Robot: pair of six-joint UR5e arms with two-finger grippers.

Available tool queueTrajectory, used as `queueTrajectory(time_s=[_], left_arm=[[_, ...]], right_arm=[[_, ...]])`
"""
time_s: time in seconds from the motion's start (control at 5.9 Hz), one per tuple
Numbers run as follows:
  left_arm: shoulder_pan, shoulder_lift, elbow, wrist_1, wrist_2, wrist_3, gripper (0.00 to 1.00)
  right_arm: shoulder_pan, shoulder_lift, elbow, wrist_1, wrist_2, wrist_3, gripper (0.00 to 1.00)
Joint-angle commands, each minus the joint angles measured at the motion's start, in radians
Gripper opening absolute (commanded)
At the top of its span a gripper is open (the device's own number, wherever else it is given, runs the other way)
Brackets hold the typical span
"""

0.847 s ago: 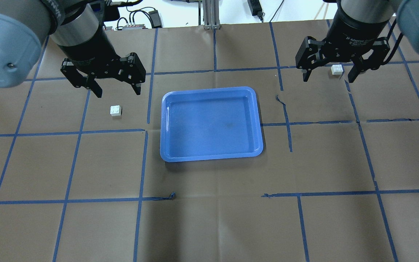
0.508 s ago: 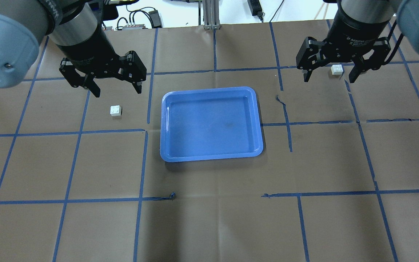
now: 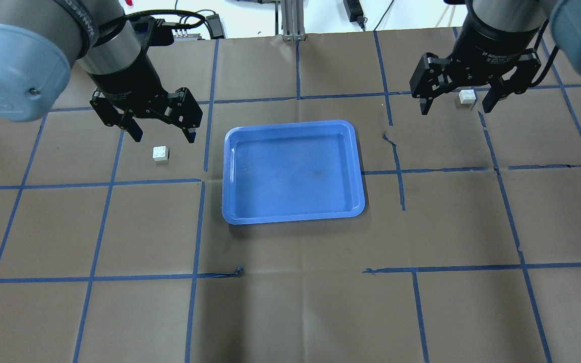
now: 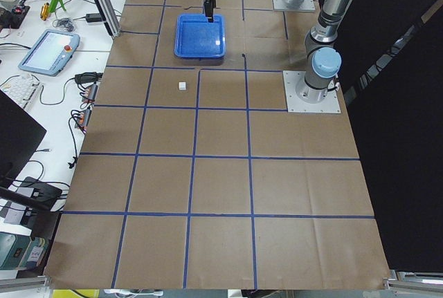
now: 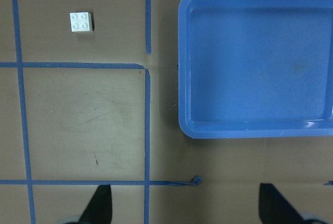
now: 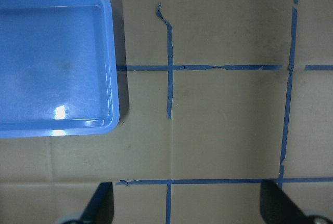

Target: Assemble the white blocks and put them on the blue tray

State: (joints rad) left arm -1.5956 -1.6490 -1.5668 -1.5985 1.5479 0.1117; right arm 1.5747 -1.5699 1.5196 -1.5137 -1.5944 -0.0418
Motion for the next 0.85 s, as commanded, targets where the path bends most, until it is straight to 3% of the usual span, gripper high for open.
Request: queueTrajectory(time_s=[0.0,0.17,0.68], left_arm=[[0.101,-0.116,0.016,0.026,0.001,0.147,0.99],[0.165,-0.165,0.011,0.046,0.001,0.151,0.99],[0.169,-0.331,0.001,0.327,-0.008,0.143,0.99]], right_arm=[[-0.002,0.002,0.001,0.003,-0.004,-0.227,1.0],[-0.008,0.005,0.001,0.0,-0.004,-0.379,1.0],[-0.051,0.027,0.001,-0.025,0.002,-1.074,1.0]])
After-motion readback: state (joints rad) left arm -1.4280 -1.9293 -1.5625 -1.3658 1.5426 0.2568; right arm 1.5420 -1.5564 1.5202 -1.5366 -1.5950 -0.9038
